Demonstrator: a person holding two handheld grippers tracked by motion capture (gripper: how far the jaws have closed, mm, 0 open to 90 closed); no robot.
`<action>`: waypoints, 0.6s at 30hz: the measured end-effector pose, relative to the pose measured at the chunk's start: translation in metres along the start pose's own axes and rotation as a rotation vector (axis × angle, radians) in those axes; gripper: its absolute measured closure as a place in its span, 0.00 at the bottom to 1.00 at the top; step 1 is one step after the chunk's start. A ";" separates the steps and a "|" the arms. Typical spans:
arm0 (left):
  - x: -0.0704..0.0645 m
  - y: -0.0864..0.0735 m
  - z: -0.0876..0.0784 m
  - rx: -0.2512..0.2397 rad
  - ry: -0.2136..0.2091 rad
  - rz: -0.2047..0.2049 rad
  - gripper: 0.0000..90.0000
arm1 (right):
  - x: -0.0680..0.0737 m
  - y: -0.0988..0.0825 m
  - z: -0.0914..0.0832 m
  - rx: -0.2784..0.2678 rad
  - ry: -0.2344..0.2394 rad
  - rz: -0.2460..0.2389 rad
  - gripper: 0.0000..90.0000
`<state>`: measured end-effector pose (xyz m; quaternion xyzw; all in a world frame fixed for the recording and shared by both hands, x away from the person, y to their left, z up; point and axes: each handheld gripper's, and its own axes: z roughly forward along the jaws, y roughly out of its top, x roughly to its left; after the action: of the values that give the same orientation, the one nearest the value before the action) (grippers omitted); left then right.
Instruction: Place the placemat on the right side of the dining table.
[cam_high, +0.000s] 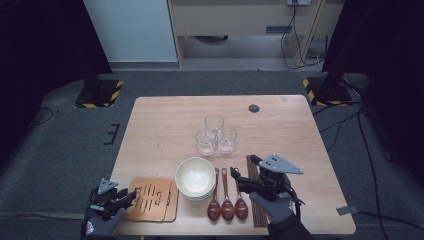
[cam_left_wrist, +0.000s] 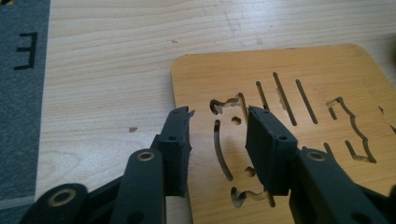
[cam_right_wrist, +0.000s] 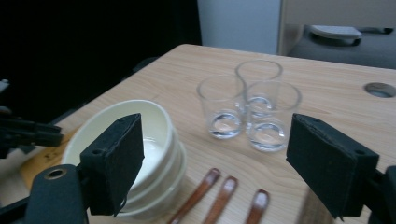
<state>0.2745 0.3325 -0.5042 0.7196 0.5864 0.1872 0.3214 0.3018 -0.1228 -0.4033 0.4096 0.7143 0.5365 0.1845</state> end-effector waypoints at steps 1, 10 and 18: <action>0.000 0.000 -0.001 -0.002 0.004 0.000 0.67 | 0.003 0.000 0.001 0.001 0.011 -0.003 0.22; 0.012 -0.005 -0.004 0.006 0.039 -0.065 0.61 | 0.039 0.000 0.015 0.006 0.112 -0.028 0.24; 0.017 -0.006 -0.002 0.009 0.062 -0.074 0.54 | 0.054 0.000 0.024 -0.005 0.160 -0.007 0.26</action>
<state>0.2728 0.3503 -0.5085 0.6926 0.6232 0.1946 0.3067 0.2864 -0.0661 -0.4021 0.3625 0.7270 0.5686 0.1296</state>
